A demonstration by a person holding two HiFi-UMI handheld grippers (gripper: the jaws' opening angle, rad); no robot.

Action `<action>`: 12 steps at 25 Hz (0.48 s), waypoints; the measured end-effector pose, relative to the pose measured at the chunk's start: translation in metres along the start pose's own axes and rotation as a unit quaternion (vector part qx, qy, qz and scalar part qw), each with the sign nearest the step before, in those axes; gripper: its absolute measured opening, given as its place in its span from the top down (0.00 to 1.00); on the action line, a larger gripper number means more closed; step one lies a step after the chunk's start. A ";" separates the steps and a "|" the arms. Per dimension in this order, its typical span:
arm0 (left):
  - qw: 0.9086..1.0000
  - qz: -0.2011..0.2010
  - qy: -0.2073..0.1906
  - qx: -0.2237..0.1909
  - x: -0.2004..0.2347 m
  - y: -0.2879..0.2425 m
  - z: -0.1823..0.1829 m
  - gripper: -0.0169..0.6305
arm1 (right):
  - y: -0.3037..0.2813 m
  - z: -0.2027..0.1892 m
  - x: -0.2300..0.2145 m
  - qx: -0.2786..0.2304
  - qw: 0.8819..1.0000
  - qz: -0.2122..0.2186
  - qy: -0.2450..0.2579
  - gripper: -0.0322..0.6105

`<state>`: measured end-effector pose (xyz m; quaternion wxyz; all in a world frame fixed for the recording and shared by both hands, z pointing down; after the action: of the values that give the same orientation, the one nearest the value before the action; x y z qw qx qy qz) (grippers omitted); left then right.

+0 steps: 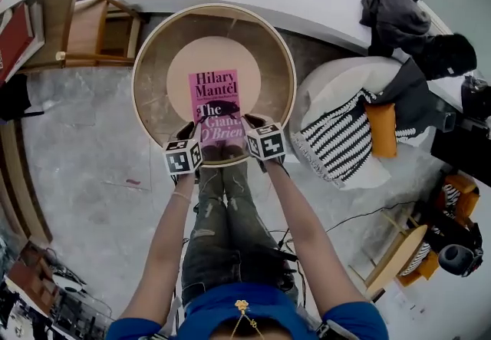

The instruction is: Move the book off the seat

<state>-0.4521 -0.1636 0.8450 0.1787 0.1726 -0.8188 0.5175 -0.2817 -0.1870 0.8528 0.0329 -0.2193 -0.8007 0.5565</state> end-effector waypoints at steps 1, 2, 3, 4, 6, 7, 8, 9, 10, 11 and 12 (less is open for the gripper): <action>1.000 -0.005 -0.001 -0.004 -0.007 0.008 0.003 0.90 | 0.010 0.002 0.005 -0.003 1.000 0.004 0.010 0.91; 1.000 -0.010 -0.002 -0.008 -0.015 0.016 0.006 0.93 | 0.020 0.004 0.010 -0.006 1.000 0.009 0.019 0.94; 1.000 -0.015 -0.005 -0.013 -0.024 0.024 0.009 0.97 | 0.031 0.006 0.015 -0.009 1.000 0.015 0.024 0.95; 1.000 -0.021 -0.008 -0.018 -0.032 0.033 0.013 0.97 | 0.041 0.009 0.020 -0.013 0.999 0.021 0.029 0.95; 0.999 -0.033 -0.018 -0.027 -0.050 0.049 0.022 0.97 | 0.061 0.018 0.029 -0.027 0.998 0.036 0.041 0.95; 0.998 -0.038 -0.025 -0.034 -0.058 0.057 0.028 0.97 | 0.072 0.025 0.032 -0.037 0.997 0.044 0.051 0.95; 0.998 -0.043 -0.033 -0.042 -0.067 0.064 0.035 0.97 | 0.082 0.033 0.036 -0.049 0.995 0.054 0.062 0.95; 0.997 -0.048 -0.042 -0.051 -0.076 0.072 0.042 0.97 | 0.093 0.041 0.040 -0.063 0.993 0.064 0.074 0.95; 0.996 -0.054 -0.051 -0.059 -0.086 0.081 0.047 0.97 | 0.105 0.048 0.045 -0.077 0.991 0.075 0.085 0.95; 0.994 -0.060 -0.059 -0.067 -0.096 0.091 0.051 0.97 | 0.119 0.053 0.050 -0.089 0.988 0.084 0.095 0.95; 0.993 -0.066 -0.068 -0.076 -0.106 0.103 0.055 0.97 | 0.133 0.059 0.056 -0.103 0.985 0.093 0.103 0.95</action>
<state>-0.4137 -0.1615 0.6927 0.1694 0.2472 -0.8525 0.4283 -0.3073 -0.1790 0.6993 0.0408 -0.3515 -0.8219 0.4464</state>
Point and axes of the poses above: the fingertips, and each gripper's own axes: y backward along the fingers, x to its left, z out of its top, the point moved 2 cm from there along y, backward along the fingers, and after that the axes turned 9 degrees about -z, right-handed, at the moved point
